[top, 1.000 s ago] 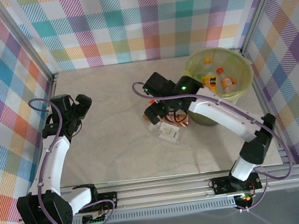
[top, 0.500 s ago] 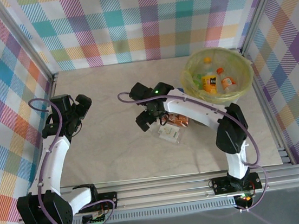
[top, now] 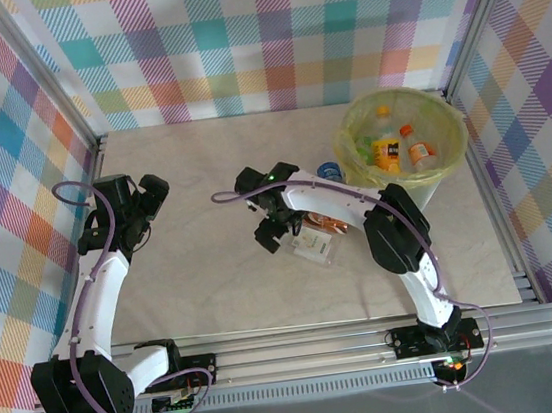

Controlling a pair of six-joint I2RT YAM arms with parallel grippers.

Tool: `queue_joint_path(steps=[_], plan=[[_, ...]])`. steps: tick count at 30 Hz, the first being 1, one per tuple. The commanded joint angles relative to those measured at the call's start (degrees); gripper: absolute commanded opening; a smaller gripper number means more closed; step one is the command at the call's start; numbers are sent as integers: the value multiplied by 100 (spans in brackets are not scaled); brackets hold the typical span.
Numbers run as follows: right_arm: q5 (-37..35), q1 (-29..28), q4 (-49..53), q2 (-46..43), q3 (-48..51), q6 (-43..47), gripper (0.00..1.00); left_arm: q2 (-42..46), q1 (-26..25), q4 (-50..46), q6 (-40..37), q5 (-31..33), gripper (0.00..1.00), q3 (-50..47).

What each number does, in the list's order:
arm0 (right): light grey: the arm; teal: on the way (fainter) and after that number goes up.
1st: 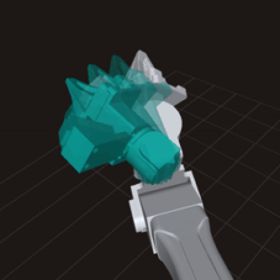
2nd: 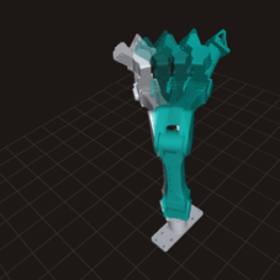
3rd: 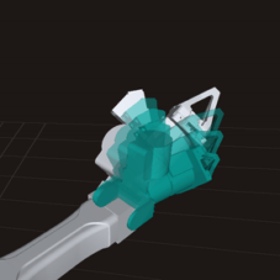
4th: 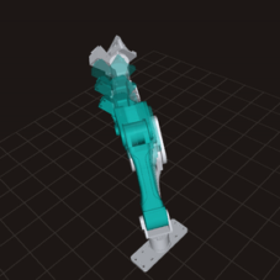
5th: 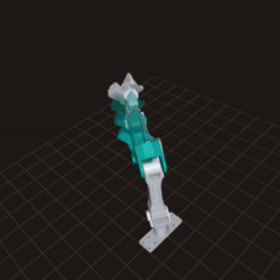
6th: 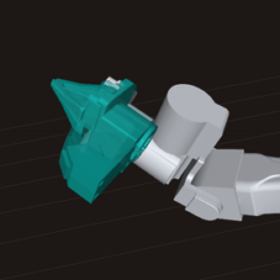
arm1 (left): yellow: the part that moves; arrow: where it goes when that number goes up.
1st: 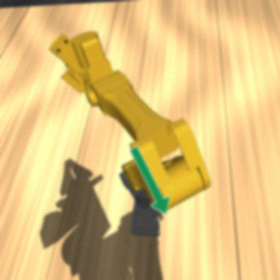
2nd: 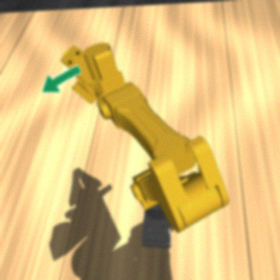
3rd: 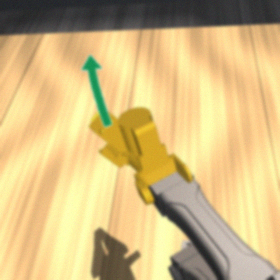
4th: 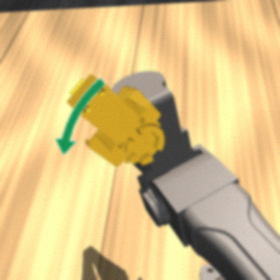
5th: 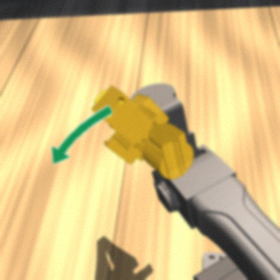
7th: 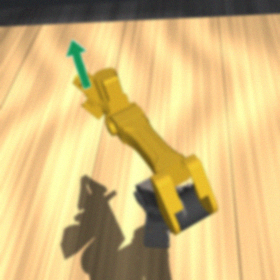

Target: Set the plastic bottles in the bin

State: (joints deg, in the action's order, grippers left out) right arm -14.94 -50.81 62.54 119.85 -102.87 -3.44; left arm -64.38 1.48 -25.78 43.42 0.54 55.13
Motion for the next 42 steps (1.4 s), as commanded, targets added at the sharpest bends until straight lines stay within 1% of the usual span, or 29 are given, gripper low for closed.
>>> queue_joint_path(steps=[1, 17, 33, 42], plan=[[-144, 23, 21, 30, -29, 351, 100, 124, -34, -121, -122, 66, 100, 24], [56, 132, -541, -190, 924, 691, 100, 76, -33, -120, -116, 71, 100, 49], [394, 20, -517, -208, 1010, 652, 100, 24, -33, -103, -93, 34, 100, 119], [323, -121, -476, -25, 997, 720, 100, 31, -33, -129, -103, 52, 100, 119]])
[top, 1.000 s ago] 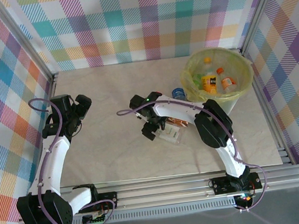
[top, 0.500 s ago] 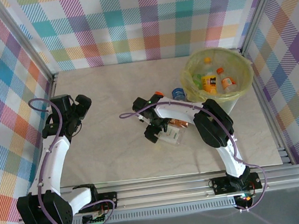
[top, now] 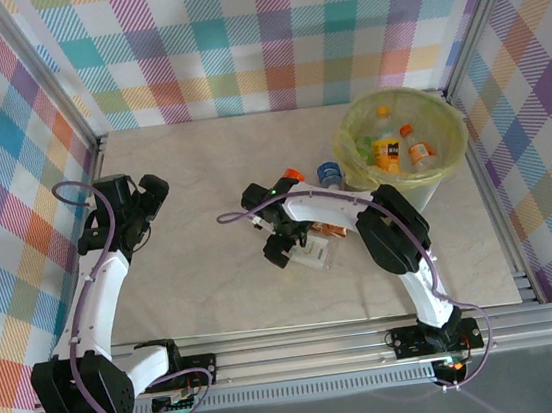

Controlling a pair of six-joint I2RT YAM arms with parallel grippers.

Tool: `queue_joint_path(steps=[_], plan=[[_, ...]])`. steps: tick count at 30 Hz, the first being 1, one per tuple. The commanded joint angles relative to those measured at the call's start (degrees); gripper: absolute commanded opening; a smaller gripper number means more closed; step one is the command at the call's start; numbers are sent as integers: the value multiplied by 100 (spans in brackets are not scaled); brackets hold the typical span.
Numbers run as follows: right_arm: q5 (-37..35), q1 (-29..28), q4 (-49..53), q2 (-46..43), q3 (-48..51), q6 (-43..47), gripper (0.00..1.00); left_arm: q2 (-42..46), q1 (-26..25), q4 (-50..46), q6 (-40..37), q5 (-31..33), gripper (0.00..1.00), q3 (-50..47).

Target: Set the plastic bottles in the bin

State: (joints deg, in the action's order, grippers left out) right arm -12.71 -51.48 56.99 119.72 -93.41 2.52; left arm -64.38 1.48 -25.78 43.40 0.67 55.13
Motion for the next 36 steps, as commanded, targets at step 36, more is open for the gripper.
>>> queue_joint_path(steps=[36], plan=[[304, -438, 241, -636, -348, 362, 86, 109, -33, -208, -138, 127, 100, 111]])
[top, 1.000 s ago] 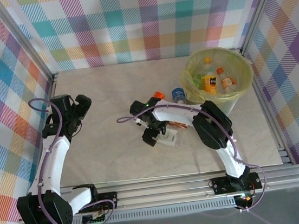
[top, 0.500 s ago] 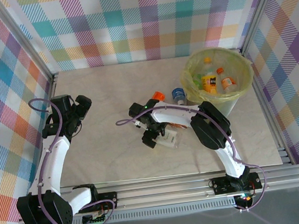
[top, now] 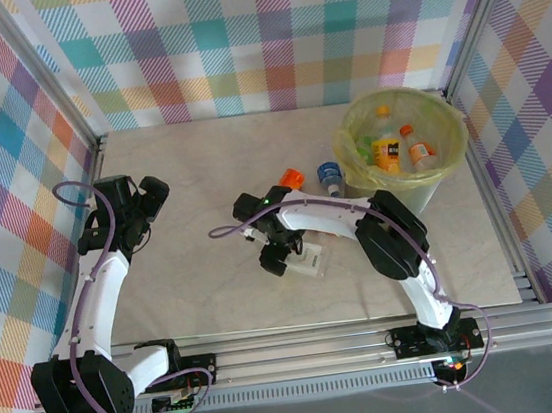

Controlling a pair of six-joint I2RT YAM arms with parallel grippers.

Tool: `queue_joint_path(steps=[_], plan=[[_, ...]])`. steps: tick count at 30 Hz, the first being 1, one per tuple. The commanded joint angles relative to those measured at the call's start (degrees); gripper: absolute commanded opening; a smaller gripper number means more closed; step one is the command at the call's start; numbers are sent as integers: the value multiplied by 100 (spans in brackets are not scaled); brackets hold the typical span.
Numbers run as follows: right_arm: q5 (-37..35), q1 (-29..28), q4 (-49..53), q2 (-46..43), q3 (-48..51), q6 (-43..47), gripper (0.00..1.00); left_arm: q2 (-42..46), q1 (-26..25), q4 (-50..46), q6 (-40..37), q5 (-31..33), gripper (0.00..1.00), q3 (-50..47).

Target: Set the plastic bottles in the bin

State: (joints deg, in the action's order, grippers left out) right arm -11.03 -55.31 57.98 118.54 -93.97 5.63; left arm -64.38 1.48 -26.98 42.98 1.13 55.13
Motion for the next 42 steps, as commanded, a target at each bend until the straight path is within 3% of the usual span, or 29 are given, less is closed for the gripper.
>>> queue_joint_path(steps=[1, 11, 16, 28, 33, 42], plan=[[133, -58, 148, -619, -317, -135, 86, 110, -33, -88, -103, 84, 100, 105], [-348, 0, 807, -1873, -1475, -664, 86, 186, -34, -84, -128, 105, 100, 118], [-555, 311, 1146, -2365, -2257, -625, 86, 211, -33, -66, -143, 73, 100, 106], [-874, 2142, 1104, -3373, -2738, -633, 87, 230, -33, 13, -127, -20, 100, 85], [-1411, 2911, 1193, -3395, -2818, -565, 88, 230, -33, 0, -134, -17, 100, 120], [-1428, 3833, 1093, -3112, -2774, -707, 90, 214, -33, 11, -135, -41, 100, 156]])
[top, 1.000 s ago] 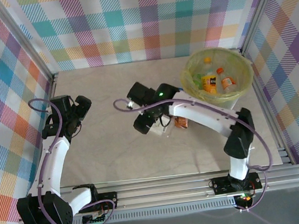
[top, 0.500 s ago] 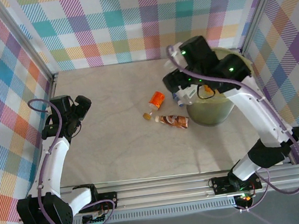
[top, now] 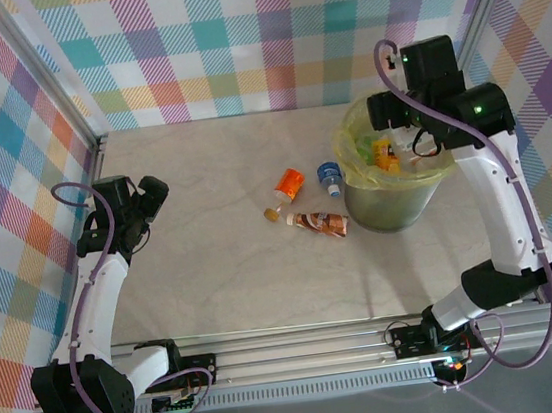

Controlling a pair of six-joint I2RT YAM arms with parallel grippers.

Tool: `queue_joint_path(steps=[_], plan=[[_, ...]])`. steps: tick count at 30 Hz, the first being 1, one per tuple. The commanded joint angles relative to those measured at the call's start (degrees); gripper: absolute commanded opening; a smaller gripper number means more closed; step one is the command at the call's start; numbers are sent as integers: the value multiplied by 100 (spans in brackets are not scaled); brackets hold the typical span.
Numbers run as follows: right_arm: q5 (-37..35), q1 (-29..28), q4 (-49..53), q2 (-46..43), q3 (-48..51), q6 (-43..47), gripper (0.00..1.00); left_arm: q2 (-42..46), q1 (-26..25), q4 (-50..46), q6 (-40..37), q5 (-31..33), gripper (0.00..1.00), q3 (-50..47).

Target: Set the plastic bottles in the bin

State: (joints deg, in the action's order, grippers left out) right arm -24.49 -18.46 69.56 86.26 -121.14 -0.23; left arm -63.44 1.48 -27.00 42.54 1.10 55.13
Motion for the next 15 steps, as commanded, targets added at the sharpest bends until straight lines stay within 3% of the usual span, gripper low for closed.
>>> queue_joint_path(steps=[1, 15], plan=[[-69, 203, -107, 164, -17, -135, 90, 117, -33, 17, -97, -34, 100, 156], [-227, 733, 43, 872, 77, -321, 91, 165, -33, -51, -140, -9, 100, 189]])
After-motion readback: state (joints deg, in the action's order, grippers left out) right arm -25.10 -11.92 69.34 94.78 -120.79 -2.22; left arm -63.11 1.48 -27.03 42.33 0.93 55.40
